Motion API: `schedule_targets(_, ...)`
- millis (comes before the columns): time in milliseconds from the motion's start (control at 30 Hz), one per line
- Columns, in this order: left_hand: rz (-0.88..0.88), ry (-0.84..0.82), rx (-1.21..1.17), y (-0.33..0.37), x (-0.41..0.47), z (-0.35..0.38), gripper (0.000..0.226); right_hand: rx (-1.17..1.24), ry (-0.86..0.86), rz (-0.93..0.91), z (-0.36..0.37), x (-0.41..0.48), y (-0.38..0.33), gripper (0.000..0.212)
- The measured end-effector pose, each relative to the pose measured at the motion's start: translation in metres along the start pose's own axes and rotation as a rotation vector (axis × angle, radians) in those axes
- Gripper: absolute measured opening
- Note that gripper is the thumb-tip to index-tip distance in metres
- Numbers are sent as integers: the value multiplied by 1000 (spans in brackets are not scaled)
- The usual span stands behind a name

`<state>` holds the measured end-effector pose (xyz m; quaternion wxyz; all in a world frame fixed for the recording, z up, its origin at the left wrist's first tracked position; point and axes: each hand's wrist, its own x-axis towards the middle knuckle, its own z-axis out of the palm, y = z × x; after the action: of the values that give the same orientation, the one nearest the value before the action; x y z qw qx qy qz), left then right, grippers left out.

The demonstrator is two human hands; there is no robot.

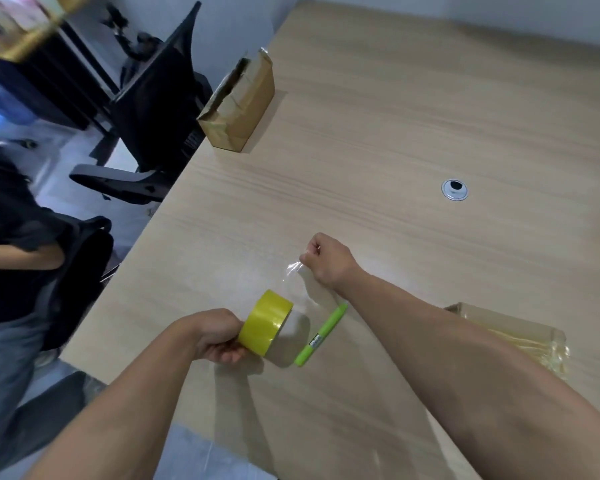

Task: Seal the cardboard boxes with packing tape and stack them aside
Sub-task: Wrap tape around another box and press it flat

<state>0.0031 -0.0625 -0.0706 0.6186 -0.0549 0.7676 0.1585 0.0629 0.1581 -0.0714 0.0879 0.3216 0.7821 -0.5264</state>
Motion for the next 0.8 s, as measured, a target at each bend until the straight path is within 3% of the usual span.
schedule_targets(267,-62,19,199,17,3,-21,37,-42,-30,48,25,35,5,15)
schedule_targets(433,-130,-109,292,26,8,-28,48,-233,-51,30,32,46,5,18)
schedule_targets(567,-173,-182,363,30,11,-28,63,-381,-52,-20,28,48,4,37)
schedule_targets(700,-175,-218,370,31,14,-30,57,-381,-47,-31,24,49,9,35)
schedule_targets(800,-170,-180,366,32,12,-31,39,-384,-39,-51,26,46,10,28)
